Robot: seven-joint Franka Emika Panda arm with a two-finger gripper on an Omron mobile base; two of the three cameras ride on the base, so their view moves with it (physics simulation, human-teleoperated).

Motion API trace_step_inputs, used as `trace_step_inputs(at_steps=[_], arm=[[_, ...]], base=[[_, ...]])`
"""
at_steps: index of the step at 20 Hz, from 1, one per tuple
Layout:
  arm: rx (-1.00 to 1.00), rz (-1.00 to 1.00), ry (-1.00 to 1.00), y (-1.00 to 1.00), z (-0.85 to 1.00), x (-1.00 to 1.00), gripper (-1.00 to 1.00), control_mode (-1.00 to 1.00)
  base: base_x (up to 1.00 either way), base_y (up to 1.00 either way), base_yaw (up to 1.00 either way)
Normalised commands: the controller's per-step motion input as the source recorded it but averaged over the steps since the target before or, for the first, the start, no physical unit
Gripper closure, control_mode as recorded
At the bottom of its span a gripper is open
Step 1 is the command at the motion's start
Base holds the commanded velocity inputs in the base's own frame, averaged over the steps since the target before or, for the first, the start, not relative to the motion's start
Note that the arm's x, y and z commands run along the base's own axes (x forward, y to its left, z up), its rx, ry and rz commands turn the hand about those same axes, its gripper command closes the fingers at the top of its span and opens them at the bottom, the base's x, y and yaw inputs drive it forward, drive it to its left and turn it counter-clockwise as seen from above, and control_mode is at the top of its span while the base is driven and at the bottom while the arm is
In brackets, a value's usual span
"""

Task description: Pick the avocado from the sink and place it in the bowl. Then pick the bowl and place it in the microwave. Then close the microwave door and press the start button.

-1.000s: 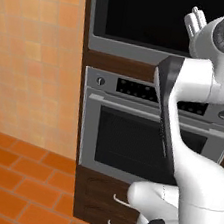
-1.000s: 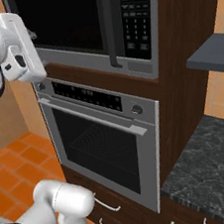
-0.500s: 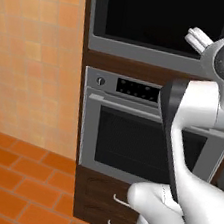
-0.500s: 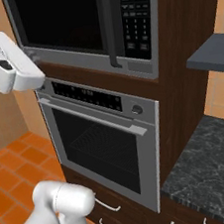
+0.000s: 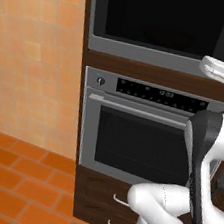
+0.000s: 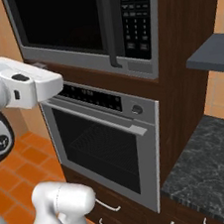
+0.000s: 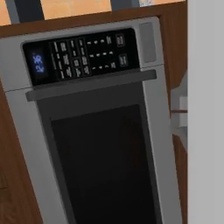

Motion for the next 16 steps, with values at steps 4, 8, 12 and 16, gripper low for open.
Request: trace_step_inputs(at_steps=[4,8,12,16], arm=[[-0.03,0.11,-0.27,-0.31,0.0,-0.34,1.0,-1.0],[0.0,0.01,-0.07,-0.36,0.0,-0.01,1.0,-1.0],[0.0,0.0,0.0,-0.21,0.0,0.03,1.0,-1.0],[0.0,0.0,0.05,-0.23,0.0,0.0,1.0,-1.0]], base=[[0.0,0.0,0.0],[0.0,0.0,0.0],[0.0,0.0,0.0],[0.0,0.0,0.0]])
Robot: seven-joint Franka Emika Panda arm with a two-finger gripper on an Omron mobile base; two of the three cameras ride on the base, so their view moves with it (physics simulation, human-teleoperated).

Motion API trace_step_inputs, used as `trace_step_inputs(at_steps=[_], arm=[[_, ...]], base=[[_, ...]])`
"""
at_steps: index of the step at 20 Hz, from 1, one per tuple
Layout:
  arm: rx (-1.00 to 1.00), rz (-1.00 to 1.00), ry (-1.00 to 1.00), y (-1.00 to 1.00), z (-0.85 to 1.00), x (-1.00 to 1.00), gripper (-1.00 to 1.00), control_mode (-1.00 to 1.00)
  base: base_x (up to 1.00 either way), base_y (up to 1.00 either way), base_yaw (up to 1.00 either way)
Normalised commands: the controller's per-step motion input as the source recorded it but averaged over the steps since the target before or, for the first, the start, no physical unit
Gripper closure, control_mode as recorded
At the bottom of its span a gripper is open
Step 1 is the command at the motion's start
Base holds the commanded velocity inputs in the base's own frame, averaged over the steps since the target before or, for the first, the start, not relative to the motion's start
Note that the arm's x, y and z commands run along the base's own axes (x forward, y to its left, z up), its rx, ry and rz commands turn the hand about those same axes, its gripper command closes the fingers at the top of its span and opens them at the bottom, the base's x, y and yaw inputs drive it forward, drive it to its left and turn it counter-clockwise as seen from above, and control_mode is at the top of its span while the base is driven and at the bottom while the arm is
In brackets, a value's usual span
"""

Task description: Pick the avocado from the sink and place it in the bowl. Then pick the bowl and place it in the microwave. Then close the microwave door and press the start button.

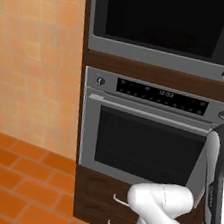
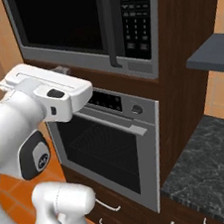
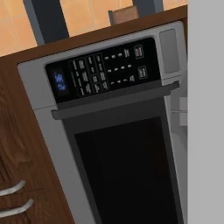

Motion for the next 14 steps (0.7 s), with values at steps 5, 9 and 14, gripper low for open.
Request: trace_step_inputs(at_steps=[5,9,14], arm=[[-0.04,0.0,0.19,-0.09,0.0,0.0,1.0,-1.0],[-0.01,0.0,0.04,-0.17,0.0,0.04,1.0,-1.0],[0.0,0.0,0.01,-0.43,0.0,0.18,1.0,-1.0]], base=[[0.0,0.0,0.0],[0.0,0.0,0.0],[0.0,0.0,0.0]])
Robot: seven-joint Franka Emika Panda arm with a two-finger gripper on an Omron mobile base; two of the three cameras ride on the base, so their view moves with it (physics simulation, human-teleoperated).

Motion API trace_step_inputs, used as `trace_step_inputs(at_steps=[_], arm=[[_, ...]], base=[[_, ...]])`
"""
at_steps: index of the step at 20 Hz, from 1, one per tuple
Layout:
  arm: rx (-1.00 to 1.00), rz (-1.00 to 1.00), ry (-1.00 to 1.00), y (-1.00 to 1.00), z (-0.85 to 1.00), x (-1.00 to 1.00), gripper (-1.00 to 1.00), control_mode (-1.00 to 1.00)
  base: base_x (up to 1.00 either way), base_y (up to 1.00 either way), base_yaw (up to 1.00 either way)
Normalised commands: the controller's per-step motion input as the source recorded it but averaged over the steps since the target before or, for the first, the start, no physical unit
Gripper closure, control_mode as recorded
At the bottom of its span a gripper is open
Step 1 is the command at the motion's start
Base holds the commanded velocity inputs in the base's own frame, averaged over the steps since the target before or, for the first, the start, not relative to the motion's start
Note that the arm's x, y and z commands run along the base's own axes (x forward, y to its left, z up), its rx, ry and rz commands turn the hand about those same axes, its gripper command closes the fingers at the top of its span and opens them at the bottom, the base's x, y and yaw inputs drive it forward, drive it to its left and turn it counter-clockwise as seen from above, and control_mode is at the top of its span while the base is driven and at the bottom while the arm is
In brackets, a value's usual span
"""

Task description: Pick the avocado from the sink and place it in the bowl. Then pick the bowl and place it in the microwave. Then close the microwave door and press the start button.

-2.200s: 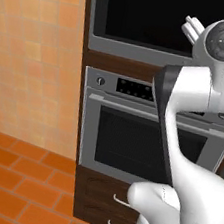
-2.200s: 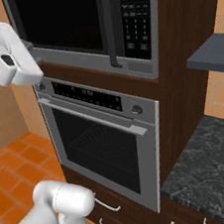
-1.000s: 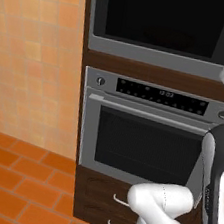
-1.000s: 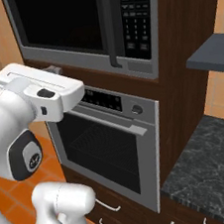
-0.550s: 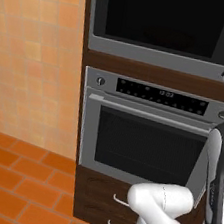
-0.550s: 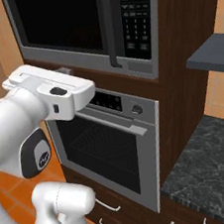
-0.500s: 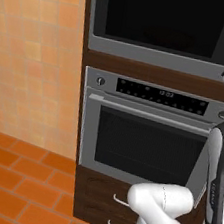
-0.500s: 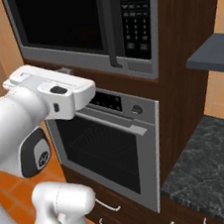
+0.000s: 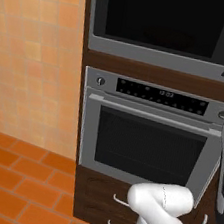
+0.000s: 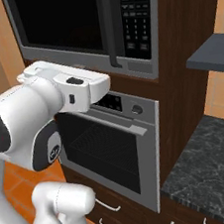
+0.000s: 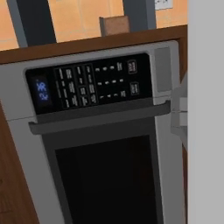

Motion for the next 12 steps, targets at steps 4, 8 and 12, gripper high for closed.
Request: trace_step_inputs(at_steps=[4,8,12], arm=[[0.0,0.0,0.01,-0.21,0.0,0.36,1.0,-1.0],[0.0,0.0,0.0,-0.15,0.0,0.43,1.0,-1.0],[0.0,0.0,0.0,-0.25,0.0,0.3,1.0,-1.0]], base=[[0.0,0.0,0.0],[0.0,0.0,0.0],[0.0,0.0,0.0]])
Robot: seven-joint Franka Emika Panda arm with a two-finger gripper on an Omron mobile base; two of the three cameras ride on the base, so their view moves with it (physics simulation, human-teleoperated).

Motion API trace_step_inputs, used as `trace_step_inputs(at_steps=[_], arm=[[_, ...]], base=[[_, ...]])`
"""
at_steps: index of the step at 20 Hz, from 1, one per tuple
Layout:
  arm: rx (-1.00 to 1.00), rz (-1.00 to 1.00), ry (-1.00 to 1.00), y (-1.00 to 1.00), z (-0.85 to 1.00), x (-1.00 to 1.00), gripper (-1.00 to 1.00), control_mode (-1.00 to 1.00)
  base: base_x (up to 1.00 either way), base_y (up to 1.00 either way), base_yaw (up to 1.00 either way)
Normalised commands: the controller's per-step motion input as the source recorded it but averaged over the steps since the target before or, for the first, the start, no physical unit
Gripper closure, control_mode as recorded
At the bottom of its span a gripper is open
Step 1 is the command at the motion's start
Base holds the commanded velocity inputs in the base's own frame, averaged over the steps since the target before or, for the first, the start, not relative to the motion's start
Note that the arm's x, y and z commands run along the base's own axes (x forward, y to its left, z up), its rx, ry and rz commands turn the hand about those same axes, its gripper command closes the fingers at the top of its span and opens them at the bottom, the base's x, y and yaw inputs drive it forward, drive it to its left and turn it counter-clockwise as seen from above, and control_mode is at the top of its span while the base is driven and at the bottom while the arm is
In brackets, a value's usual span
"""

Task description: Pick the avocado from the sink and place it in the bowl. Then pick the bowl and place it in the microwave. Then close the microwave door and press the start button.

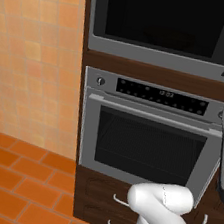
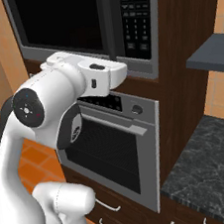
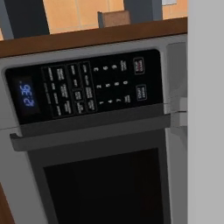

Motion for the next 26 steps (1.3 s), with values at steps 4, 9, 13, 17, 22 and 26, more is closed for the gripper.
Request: trace_step_inputs(at_steps=[4,9,13,17,22,26], arm=[[0.0,0.0,0.0,-0.2,0.0,0.3,1.0,-1.0],[0.0,0.0,0.01,-0.17,0.0,0.37,1.0,-1.0],[0.0,0.0,0.01,-0.23,0.0,0.29,1.0,-1.0],[0.0,0.0,0.06,-0.14,-0.03,0.29,1.0,-1.0],[0.0,0.0,0.04,-0.18,-0.01,0.28,1.0,-1.0],[0.0,0.0,0.0,-0.24,-0.01,0.18,1.0,-1.0]], base=[[0.0,0.0,0.0],[0.0,0.0,0.0],[0.0,0.0,0.0],[0.0,0.0,0.0],[0.0,0.0,0.0],[0.0,0.0,0.0]])
